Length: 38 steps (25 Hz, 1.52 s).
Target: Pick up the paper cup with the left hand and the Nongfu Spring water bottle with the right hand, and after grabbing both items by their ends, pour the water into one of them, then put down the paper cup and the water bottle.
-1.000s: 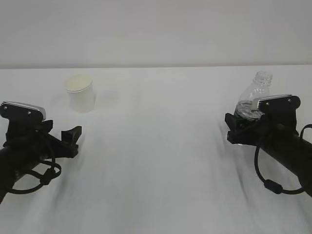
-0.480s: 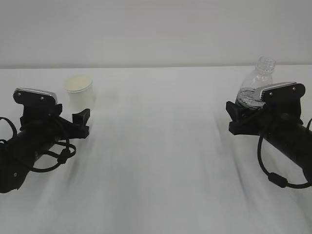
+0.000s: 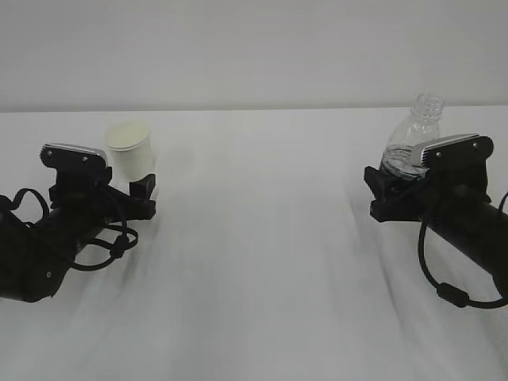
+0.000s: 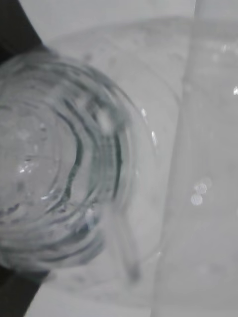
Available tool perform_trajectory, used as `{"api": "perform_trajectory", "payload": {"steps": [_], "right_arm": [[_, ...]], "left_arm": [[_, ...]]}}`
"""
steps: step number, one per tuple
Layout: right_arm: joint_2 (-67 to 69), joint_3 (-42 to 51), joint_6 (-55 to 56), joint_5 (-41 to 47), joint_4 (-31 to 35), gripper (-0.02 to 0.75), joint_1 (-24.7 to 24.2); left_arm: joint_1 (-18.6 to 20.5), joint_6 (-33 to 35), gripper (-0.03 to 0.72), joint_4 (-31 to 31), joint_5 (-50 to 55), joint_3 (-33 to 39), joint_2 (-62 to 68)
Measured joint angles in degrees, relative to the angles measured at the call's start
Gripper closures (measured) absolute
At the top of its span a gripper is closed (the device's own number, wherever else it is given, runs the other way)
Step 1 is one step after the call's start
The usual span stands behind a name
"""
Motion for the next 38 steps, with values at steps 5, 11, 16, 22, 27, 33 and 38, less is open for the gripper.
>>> {"api": "perform_trajectory", "payload": {"steps": [5, 11, 16, 22, 27, 33, 38], "right_arm": [[0.0, 0.0, 0.0, 0.0, -0.3, 0.237, 0.0], [0.0, 0.0, -0.1, 0.1, -0.5, 0.237, 0.0], [0.0, 0.0, -0.1, 0.1, -0.6, 0.237, 0.0], [0.0, 0.0, -0.1, 0.1, -0.7, 0.237, 0.0], [0.0, 0.0, -0.1, 0.2, -0.7, 0.237, 0.0], [0.0, 0.0, -0.1, 0.2, -0.8, 0.237, 0.0], [0.0, 0.0, -0.1, 0.2, -1.3, 0.237, 0.0]], "left_arm": [[1.2, 0.0, 0.102, 0.0, 0.0, -1.8, 0.8], [2.3, 0.0, 0.102, 0.0, 1.1, -5.0, 0.8], [2.3, 0.0, 0.102, 0.0, 3.3, -7.6, 1.1], [2.3, 0.0, 0.102, 0.0, 3.9, -9.2, 3.5], [2.3, 0.0, 0.102, 0.0, 4.2, -10.8, 5.1], [2.5, 0.0, 0.102, 0.0, 5.1, -13.2, 6.3], [3.4, 0.0, 0.102, 0.0, 6.6, -15.8, 6.9]]}}
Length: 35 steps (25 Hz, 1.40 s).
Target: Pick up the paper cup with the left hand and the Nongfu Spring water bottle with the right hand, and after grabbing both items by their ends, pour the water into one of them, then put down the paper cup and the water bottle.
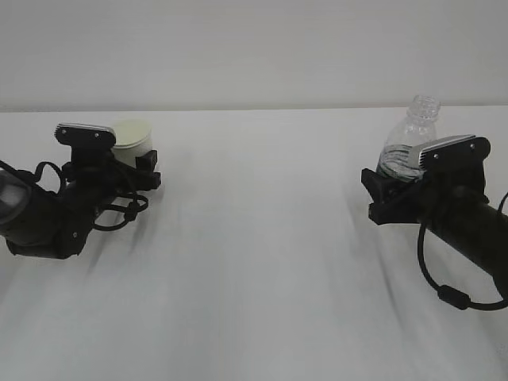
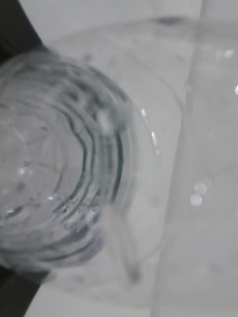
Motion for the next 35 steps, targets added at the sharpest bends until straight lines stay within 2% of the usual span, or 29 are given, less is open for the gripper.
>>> {"api": "perform_trajectory", "payload": {"steps": [18, 25, 29, 35], "right_arm": [[0.0, 0.0, 0.0, 0.0, -1.1, 0.237, 0.0], [0.0, 0.0, 0.0, 0.0, -1.3, 0.237, 0.0], [0.0, 0.0, 0.0, 0.0, -1.3, 0.237, 0.0], [0.0, 0.0, -0.1, 0.0, -1.3, 0.237, 0.0]], "left_arm": [[0.6, 0.0, 0.111, -0.2, 3.3, -7.8, 4.3], [0.6, 0.0, 0.217, -0.2, 3.2, -7.9, 4.3], [0.6, 0.0, 0.222, -0.2, 3.3, -7.6, 3.9], [1.3, 0.0, 0.223, 0.0, 3.5, -3.5, -0.7]]}}
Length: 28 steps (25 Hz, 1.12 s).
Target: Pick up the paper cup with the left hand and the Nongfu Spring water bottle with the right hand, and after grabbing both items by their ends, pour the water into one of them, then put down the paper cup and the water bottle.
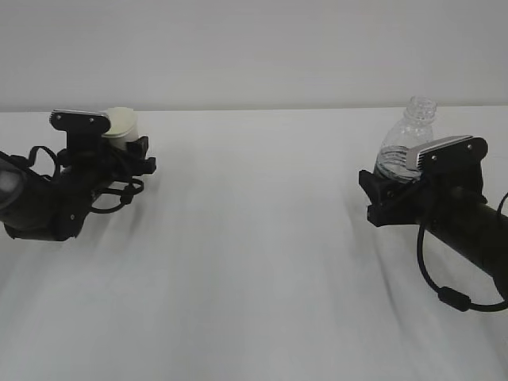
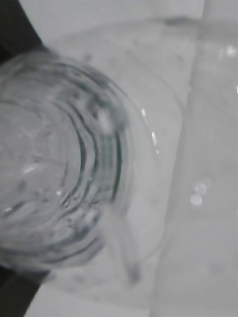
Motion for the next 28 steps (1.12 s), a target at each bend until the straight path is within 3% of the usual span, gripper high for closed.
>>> {"api": "perform_trajectory", "payload": {"steps": [8, 14, 28], "right_arm": [[0.0, 0.0, -0.7, 0.0, -0.6, 0.237, 0.0], [0.0, 0.0, -0.7, 0.0, -1.9, 0.237, 0.0], [-6.5, 1.0, 0.0, 6.5, -7.9, 0.238, 0.0]], "left_arm": [[0.3, 0.0, 0.225, 6.2, -2.7, 6.9, -4.1], [0.3, -4.3, 0.225, 12.1, -4.7, 11.7, -6.7], [0.3, -16.1, 0.228, 35.6, -9.7, 19.3, -11.1]]}}
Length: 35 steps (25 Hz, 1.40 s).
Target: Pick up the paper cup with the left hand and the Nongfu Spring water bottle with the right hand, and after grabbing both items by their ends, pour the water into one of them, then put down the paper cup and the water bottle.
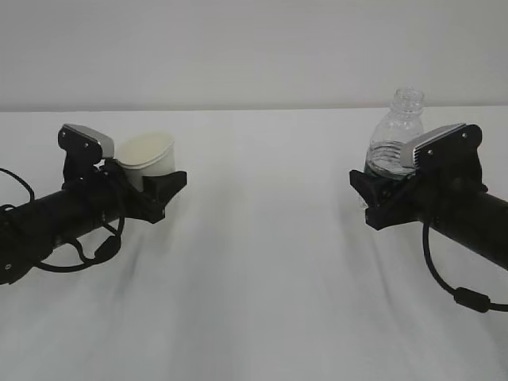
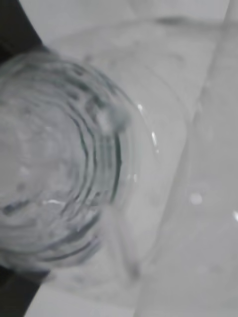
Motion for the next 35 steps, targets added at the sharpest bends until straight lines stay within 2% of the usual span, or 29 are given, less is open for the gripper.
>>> {"api": "perform_trajectory", "payload": {"steps": [6, 12, 19, 30, 35], "right_arm": [[-3.6, 1.0, 1.9, 2.7, -3.9, 0.238, 0.0], [-5.5, 1.0, 5.9, 4.0, -8.9, 0.238, 0.0], [-7.8, 1.1, 8.8, 5.6, -12.8, 0.238, 0.0], [-13.1, 1.2, 9.8, 10.8, -17.8, 0.239, 0.0], [-15.8, 1.3, 10.6, 14.1, -20.1, 0.239, 0.0]], "left_arm": [[0.0, -5.4, 0.228, 12.2, 0.0, 0.0, -0.2], [-2.3, -7.2, 0.229, 17.9, 0.0, 0.1, -3.4], [-6.3, -8.6, 0.229, 18.8, -0.1, 0.1, -6.4], [-17.4, -9.7, 0.229, 19.6, -0.1, 0.1, -6.4], [-20.7, -9.7, 0.229, 19.5, -0.1, 0.1, -6.4]]}}
